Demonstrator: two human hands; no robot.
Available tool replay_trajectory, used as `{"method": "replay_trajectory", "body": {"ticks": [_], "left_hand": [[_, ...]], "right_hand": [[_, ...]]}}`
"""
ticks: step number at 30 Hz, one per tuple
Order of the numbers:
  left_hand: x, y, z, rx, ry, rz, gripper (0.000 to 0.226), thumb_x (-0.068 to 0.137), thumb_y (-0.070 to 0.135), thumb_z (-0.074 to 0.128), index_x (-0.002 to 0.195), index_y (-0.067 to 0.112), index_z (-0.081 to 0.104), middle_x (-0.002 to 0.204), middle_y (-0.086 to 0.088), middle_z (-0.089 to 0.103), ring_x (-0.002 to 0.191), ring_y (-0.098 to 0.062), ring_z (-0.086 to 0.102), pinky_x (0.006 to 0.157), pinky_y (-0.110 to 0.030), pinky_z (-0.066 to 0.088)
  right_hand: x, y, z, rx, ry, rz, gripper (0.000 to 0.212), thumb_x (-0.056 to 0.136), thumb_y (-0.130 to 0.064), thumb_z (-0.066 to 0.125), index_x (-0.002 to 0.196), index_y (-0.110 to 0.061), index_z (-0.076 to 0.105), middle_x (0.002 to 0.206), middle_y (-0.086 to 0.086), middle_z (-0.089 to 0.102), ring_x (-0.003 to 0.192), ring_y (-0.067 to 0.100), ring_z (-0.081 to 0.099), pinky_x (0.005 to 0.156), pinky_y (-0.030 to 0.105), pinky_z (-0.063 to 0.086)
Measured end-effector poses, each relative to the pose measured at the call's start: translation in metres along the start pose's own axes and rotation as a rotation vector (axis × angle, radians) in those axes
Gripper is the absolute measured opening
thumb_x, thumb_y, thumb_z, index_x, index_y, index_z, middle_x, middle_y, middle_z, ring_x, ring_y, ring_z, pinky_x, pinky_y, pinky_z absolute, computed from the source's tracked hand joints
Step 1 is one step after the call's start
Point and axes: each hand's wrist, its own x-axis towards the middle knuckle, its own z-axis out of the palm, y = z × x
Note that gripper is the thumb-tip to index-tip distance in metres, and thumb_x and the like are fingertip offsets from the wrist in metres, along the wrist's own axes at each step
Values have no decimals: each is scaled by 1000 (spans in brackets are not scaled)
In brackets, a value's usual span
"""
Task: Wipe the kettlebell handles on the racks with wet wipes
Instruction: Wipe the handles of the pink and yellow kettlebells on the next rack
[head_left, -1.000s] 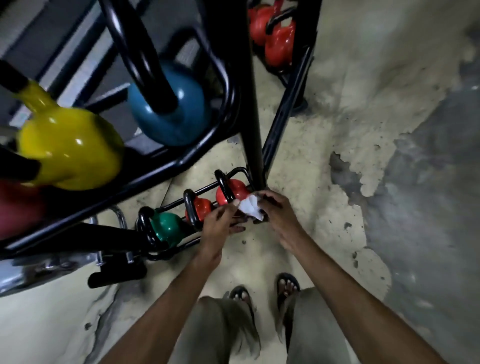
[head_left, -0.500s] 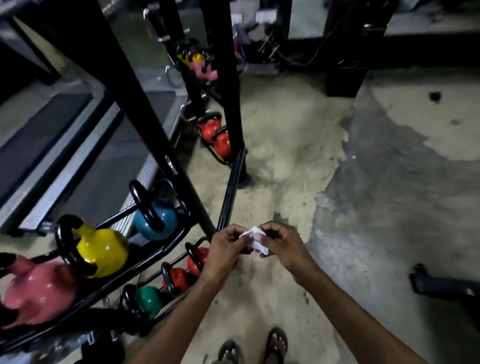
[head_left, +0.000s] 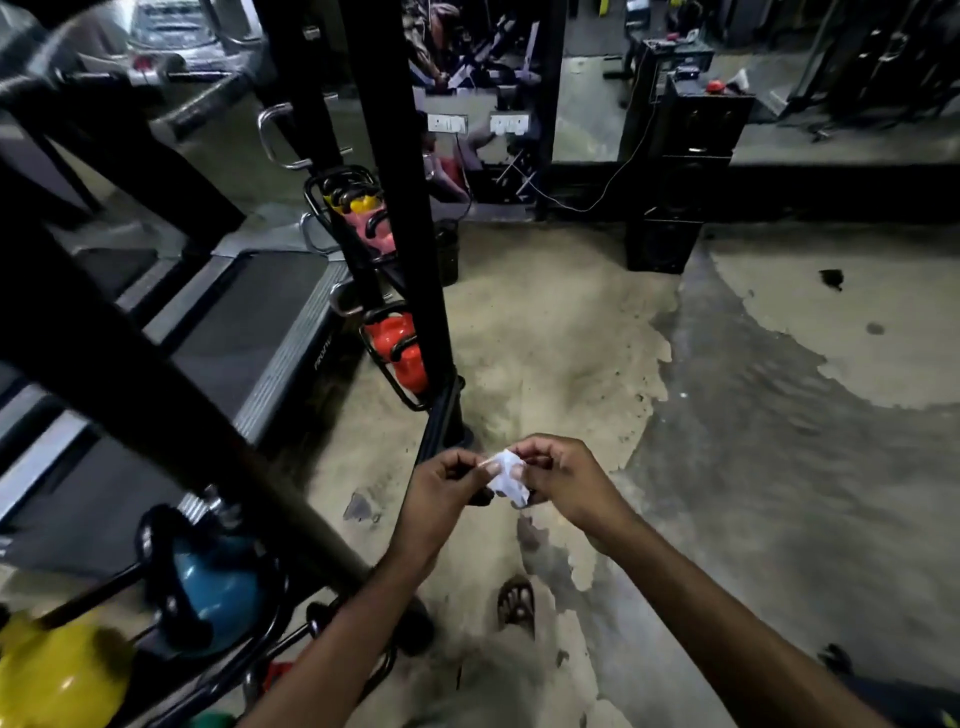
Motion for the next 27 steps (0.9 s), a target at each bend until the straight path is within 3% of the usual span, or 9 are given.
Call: {"method": "replay_trajectory", "body": {"ticks": [5, 8, 15, 21, 24, 27], "left_hand": [[108, 18, 31, -15, 0, 32, 18, 89, 15, 80, 90, -1, 74, 90, -27, 73, 77, -26, 68, 78, -43, 60], [165, 38, 53, -38, -1, 8, 19, 90, 14, 79, 92, -4, 71, 91, -28, 73, 76, -25, 67, 74, -37, 59], [289, 83, 84, 17, 33, 20, 15, 98, 16, 70, 96, 1, 72, 81, -8, 77, 70, -15, 71, 61, -21, 53], [417, 85, 89, 2, 149, 9, 10, 99, 13, 68, 96, 4, 71, 86, -13, 76, 76, -19, 71, 73, -35, 56], [483, 91, 99, 15, 267, 23, 10, 99, 13, 68, 98, 4, 72, 92, -16, 76, 79, -16, 71, 75, -33, 55], [536, 106, 111, -8, 393, 11, 6, 98, 10, 68, 99, 8, 73, 86, -3, 76, 73, -8, 67, 71, -26, 52]], "right_hand": [[99, -19, -54, -43, 36, -7, 9, 97, -3, 66, 104, -2, 71, 94, 23, 74, 77, 24, 70, 75, 47, 61], [150, -37, -85, -4, 50, 7, 10, 96, -5, 68, 105, -1, 71, 90, 20, 76, 77, 25, 70, 73, 44, 60], [278, -66, -145, 34, 79, 20, 8, 93, -1, 69, 94, -7, 73, 81, 12, 76, 72, 27, 70, 69, 41, 59], [424, -81, -189, -8, -60, 5, 12, 93, 3, 67, 92, -9, 71, 77, 11, 73, 70, 26, 67, 65, 34, 57], [503, -98, -213, -45, -137, -59, 8, 93, 2, 68, 89, -5, 71, 78, 18, 71, 69, 25, 66, 63, 33, 56], [575, -122, -232, -120, -282, -105, 11, 94, 1, 63, 85, 0, 69, 76, 27, 68, 65, 23, 61, 63, 41, 56]]}}
